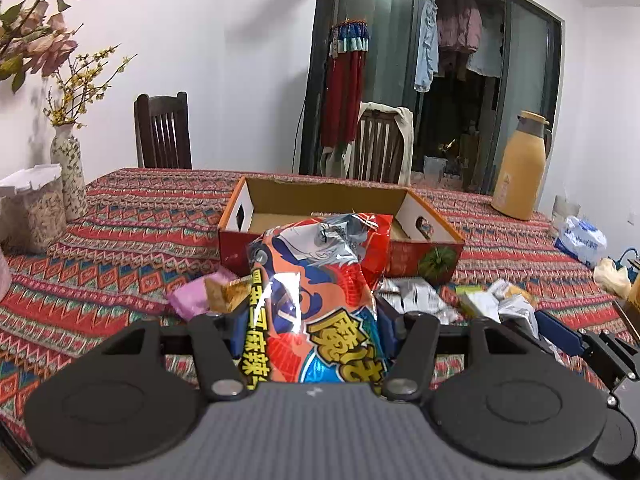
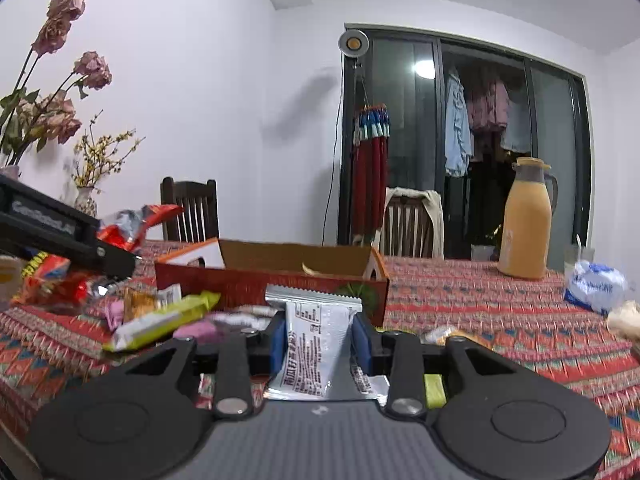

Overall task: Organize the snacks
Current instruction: 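Lower the chip bag into the box with the left tool while the right tool drops the white wrapper in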

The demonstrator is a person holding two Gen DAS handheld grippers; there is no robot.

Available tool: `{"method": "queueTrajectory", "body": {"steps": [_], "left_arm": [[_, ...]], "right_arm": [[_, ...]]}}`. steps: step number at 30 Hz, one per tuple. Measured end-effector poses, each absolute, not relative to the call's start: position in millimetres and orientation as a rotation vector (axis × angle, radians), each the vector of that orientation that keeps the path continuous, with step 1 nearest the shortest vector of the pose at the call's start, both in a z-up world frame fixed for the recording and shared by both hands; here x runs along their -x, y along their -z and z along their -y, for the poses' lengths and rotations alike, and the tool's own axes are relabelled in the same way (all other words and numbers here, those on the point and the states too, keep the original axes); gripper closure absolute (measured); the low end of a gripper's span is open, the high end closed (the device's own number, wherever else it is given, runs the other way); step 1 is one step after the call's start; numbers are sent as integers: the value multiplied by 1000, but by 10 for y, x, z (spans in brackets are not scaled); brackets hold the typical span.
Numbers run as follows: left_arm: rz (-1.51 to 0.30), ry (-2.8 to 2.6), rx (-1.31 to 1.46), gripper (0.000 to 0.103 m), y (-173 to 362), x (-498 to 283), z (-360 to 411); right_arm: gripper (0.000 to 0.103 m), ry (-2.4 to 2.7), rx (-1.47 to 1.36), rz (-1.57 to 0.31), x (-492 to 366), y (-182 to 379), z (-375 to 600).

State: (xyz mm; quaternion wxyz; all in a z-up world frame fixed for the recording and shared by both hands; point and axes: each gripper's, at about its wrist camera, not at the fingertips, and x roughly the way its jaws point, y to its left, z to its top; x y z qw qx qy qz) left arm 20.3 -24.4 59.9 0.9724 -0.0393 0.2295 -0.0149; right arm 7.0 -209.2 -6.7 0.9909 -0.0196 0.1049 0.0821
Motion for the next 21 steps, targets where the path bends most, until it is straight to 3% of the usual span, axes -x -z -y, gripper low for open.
{"method": "queueTrajectory", "body": {"steps": [21], "left_arm": [[-449,-23,128,43,-849,-1400,164]], "right_arm": [[69,-155,69,-153,-1277,-380,1814]]}}
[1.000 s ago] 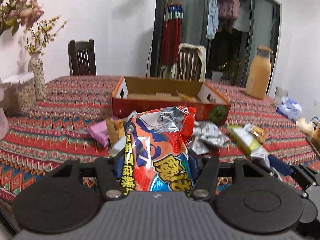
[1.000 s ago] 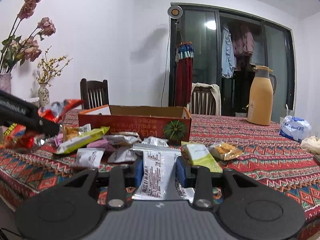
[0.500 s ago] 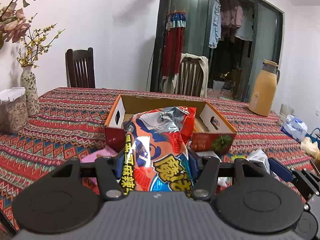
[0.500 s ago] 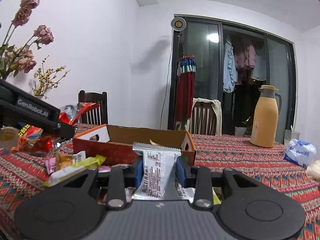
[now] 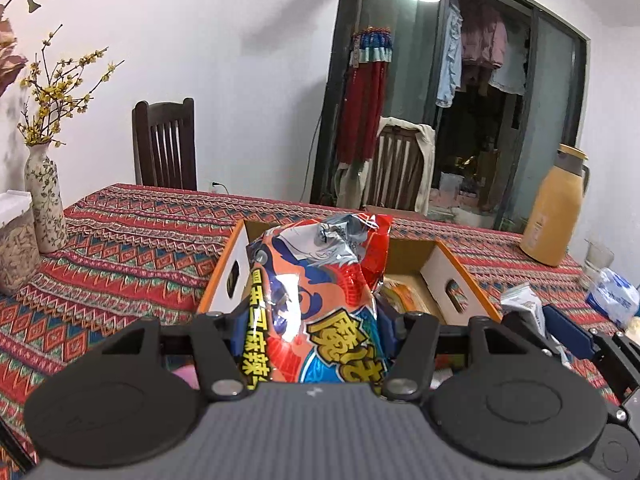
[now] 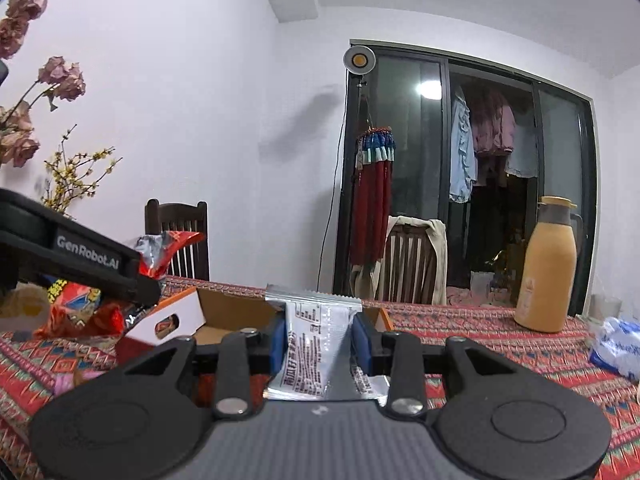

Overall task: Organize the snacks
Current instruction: 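Lower the chip bag into the box with the left tool while the right tool drops the white wrapper in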

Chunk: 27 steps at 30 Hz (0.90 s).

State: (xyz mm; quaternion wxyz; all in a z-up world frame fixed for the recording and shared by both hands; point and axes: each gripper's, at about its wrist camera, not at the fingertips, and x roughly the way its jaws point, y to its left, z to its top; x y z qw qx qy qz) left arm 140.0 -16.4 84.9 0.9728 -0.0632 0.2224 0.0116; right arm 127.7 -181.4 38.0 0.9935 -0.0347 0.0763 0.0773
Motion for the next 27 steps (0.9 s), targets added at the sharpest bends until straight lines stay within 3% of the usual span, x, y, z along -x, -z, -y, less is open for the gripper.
{"method": "queueTrajectory", "body": {"steps": [13,27], "left_arm": [[-458,-81,146,43,-922,-2464,59],[-537,-125,133,43,-474,-2794,-7]], "right_arm": [[69,-124,89,-198,-2459,-659,1549],[68,-127,54,-324,-2959,-218,1523]]}}
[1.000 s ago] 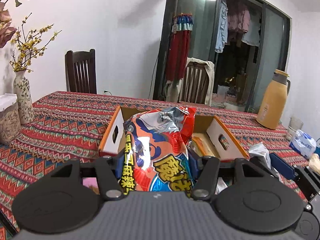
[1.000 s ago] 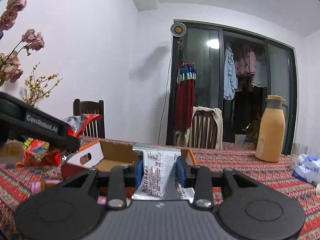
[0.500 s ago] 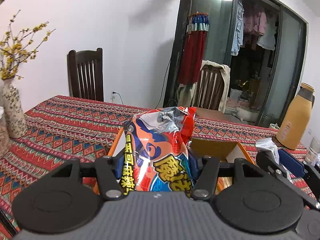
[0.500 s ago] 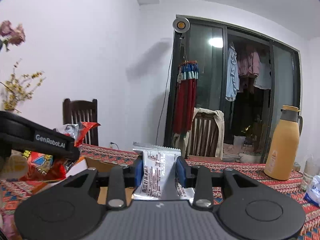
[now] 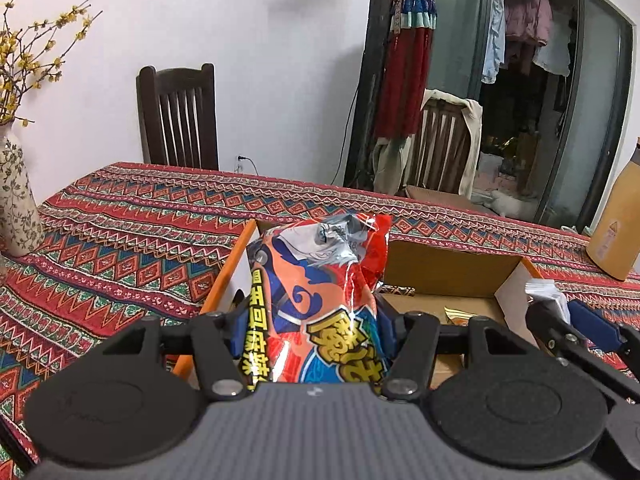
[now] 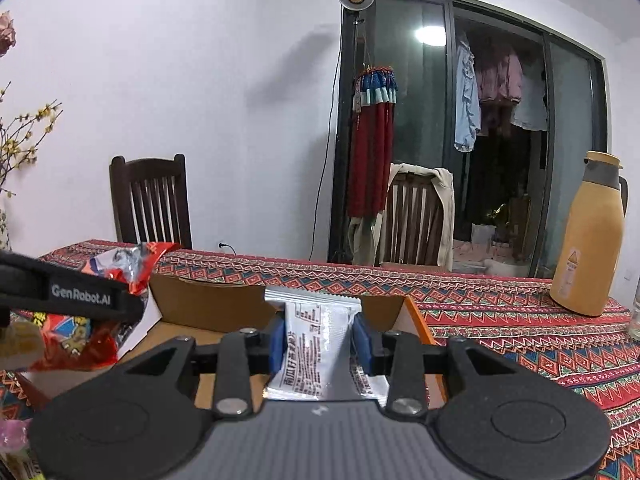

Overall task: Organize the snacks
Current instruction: 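Lower the chip bag into the box with the left tool while the right tool drops the white wrapper in, then move the right tool back over the snack pile toward a cookie packet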

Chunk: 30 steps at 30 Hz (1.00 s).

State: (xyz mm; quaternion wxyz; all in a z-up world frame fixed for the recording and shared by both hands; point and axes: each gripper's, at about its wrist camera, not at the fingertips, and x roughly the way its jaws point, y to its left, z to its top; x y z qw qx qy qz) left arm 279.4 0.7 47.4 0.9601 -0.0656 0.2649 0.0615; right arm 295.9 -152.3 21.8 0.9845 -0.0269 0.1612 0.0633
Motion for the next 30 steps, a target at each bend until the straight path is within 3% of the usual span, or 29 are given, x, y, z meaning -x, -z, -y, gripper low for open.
{"method": "queueTrajectory", "body": {"steps": [5,6,7,8,9,10,30], "left_arm": [[-488,-136,139,41,-523,-2708,20],[-479,-136,145,36,-533,-2692,13],[-467,-142,151,32,-539,-2673,3],[-455,-152,156,16,-548,-2658,-12],[-440,-163,162,0,-557,-2629,-19],[-419,-171,167,0,-572,-2593,-22],[-356,-122,202,0,-721,-2325,-39]], "right_arm": [[63,-132,38,-340,-2926,-207,1550],[54,-134,33,-343,-2921,-207,1560],[37,-131,28,-340,-2913,-218,1582],[26,-124,22,-335,-2901,-230,1590],[6,-117,14,-329,-2888,-235,1605],[0,-114,6,-322,-2870,-243,1622],[0,-110,-55,-308,-2691,-326,1711]]}}
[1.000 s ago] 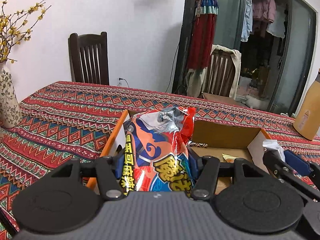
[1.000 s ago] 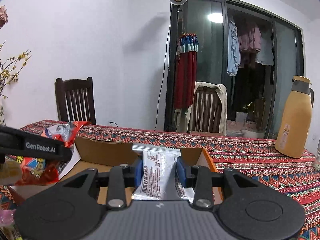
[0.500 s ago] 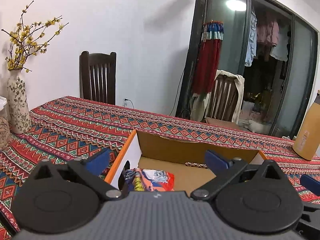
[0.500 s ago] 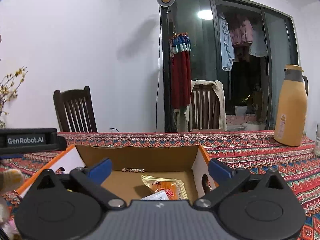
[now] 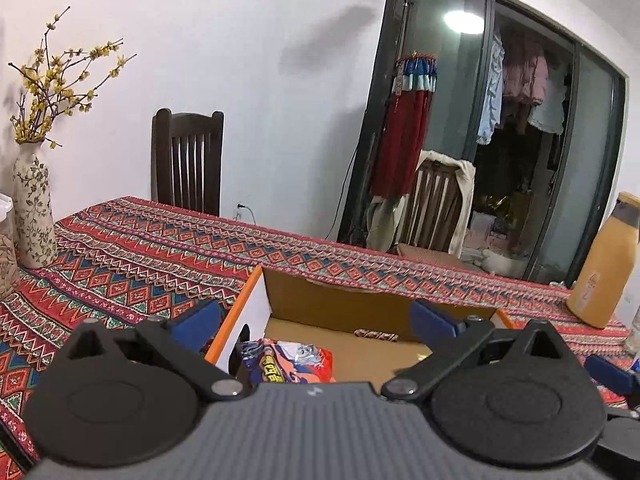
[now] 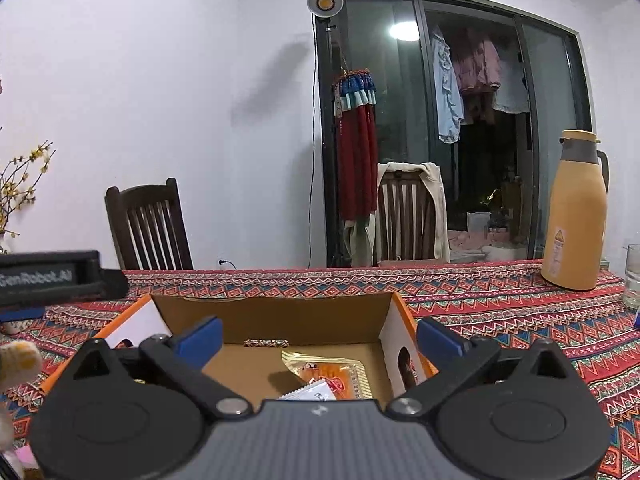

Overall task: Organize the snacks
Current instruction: 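Move the right tool back over the snack pile toward a cookie packet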

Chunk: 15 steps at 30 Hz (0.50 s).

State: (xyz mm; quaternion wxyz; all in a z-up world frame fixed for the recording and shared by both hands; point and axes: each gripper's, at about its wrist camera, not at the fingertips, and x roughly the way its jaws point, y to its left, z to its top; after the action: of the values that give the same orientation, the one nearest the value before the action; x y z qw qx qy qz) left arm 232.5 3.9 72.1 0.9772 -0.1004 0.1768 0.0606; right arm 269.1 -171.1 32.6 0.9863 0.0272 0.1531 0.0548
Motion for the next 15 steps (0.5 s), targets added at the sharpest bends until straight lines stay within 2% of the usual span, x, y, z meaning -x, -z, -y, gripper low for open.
{"method": "queueTrajectory", "body": {"steps": [9,15], "left_arm": [[-319,-78,230,0,-1057,-2014,-63],[-327,-61,202,0,-1046,-1773,-124]], "right_arm": [[0,-73,-59,-219,-2336,-593,1826],[0,-66,-13,-203,-2035,-615,1965]]}}
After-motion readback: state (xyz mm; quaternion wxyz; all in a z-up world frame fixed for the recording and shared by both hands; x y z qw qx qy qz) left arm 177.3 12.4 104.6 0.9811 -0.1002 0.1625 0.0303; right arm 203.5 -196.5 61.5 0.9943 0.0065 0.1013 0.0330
